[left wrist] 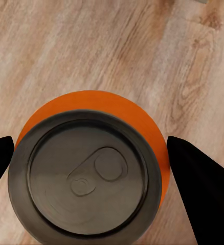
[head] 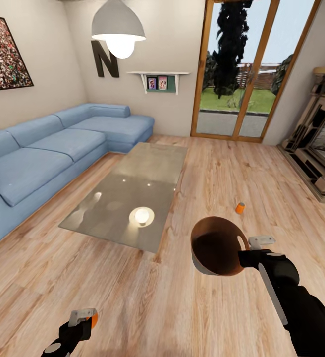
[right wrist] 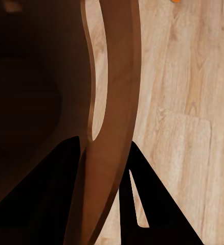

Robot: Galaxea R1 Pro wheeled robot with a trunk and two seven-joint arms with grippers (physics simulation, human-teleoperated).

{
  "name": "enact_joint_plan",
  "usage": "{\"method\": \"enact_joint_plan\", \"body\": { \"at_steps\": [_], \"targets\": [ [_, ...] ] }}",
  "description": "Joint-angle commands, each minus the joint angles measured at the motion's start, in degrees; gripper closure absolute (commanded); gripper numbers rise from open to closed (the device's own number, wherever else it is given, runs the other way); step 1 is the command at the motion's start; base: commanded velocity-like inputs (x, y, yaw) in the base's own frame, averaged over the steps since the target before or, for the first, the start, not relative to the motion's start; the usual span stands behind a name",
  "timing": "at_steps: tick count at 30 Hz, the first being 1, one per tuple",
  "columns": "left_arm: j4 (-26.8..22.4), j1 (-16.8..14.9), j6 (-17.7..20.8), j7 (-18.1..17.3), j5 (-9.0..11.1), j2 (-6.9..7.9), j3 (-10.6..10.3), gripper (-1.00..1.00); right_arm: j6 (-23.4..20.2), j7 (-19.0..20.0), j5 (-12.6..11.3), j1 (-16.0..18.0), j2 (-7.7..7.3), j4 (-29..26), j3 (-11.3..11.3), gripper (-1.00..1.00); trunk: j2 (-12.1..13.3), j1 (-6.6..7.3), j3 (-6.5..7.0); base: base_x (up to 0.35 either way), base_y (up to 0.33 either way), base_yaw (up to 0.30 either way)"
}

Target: Put the three can of soda from the living room inside the tash can in the kitchen.

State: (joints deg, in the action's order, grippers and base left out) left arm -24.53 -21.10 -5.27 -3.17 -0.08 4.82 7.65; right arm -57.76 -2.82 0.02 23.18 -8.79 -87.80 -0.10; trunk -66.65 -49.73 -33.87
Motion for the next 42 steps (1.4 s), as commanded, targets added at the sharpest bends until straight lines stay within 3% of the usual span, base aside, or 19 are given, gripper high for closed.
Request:
{"method": "enact_joint_plan", "body": {
  "at_steps": [1, 7, 11, 13, 14, 16, 17, 20, 23, 26, 29, 38, 42],
  "targets": [
    [0.0, 0.0, 0.0, 0.0, 0.0, 0.0, 0.0, 1.0, 0.0, 0.0, -0.3, 0.0, 0.0, 0.0, 0.0, 1.0, 0.0, 0.01, 0.11, 0.0, 0.0, 0.0],
    [-0.2, 0.0, -0.1, -0.2, 0.0, 0.01, -0.6, 1.0, 0.0, 0.0, -0.2, 0.0, 0.0, 0.1, 0.1, 1.0, 0.0, 0.01, 0.43, 0.0, 0.0, 0.0],
    [-0.7, 0.0, -0.1, -1.9, 0.1, 0.01, -2.8, 1.0, 0.0, 0.0, -0.2, 0.0, 0.0, 0.2, 0.1, 1.0, 0.0, 0.01, 0.46, 0.0, 0.0, 0.0],
    [-0.8, 0.0, 0.0, -5.4, 0.2, 0.01, -4.0, 1.0, 0.0, 0.0, 0.0, 0.0, 0.0, 0.3, 0.1, 1.0, 0.0, 0.01, 0.46, 0.0, 0.0, 0.0],
    [-1.3, 0.0, 0.2, -9.6, 0.1, 0.07, -4.4, 1.0, 0.0, 0.0, 0.1, 0.0, 0.0, 0.5, 0.1, 1.0, 0.0, 0.01, 0.46, 0.0, 0.0, 0.0],
    [-2.0, 0.0, 0.3, -13.1, 0.1, 0.18, -4.5, 1.0, 0.0, 0.0, 0.1, 0.0, 0.0, 0.9, 0.1, 1.0, 0.0, 0.01, 0.46, 0.0, 0.0, 0.0],
    [-2.6, 0.0, 0.5, -16.7, 0.0, 0.49, -4.5, 1.0, 0.0, 0.0, 0.1, 0.0, 0.0, 1.5, 0.1, 1.0, 0.0, 0.01, 0.46, 0.0, 0.0, 0.0],
    [-3.2, 0.0, 1.1, -21.3, 0.1, 1.36, -4.6, 1.0, 0.1, 0.0, 0.2, 0.0, 0.0, 2.4, 0.2, 1.0, 0.0, 0.01, 0.46, 0.0, 0.0, 0.0],
    [-4.7, 0.0, 3.0, -27.1, 0.1, 3.04, -4.5, 1.0, 0.1, 0.0, 0.3, -0.1, 0.03, 3.5, 0.2, 1.0, 0.0, 0.01, 0.46, 0.0, 0.0, 0.0],
    [-10.3, 0.0, 9.0, -37.1, 0.2, 5.62, -4.3, 1.0, 0.2, -0.1, 0.3, -0.1, 0.08, 7.4, 0.4, 1.0, 0.0, 0.01, 0.46, 0.0, 0.0, 0.0],
    [-14.1, 0.0, 12.9, -39.7, 0.3, 6.21, -4.3, 1.0, 0.3, -0.1, 0.4, -0.1, 0.09, 9.7, 0.5, 1.0, 0.0, 0.01, 0.46, 0.0, 0.0, 0.0],
    [-19.5, 0.0, 17.7, -46.8, 0.4, 6.5, -4.3, 1.0, 1.6, -0.1, 0.4, 0.0, 0.09, 14.2, 0.8, 1.0, 0.0, 0.01, 0.46, 0.0, 0.0, 0.0],
    [-21.8, 0.0, 19.1, -51.8, 0.4, 6.51, -4.4, 1.0, 3.1, -0.1, 0.4, 0.0, 0.09, 16.4, 3.5, 1.0, 0.0, 0.01, 0.46, 0.0, 0.0, 0.0]
  ]
}}
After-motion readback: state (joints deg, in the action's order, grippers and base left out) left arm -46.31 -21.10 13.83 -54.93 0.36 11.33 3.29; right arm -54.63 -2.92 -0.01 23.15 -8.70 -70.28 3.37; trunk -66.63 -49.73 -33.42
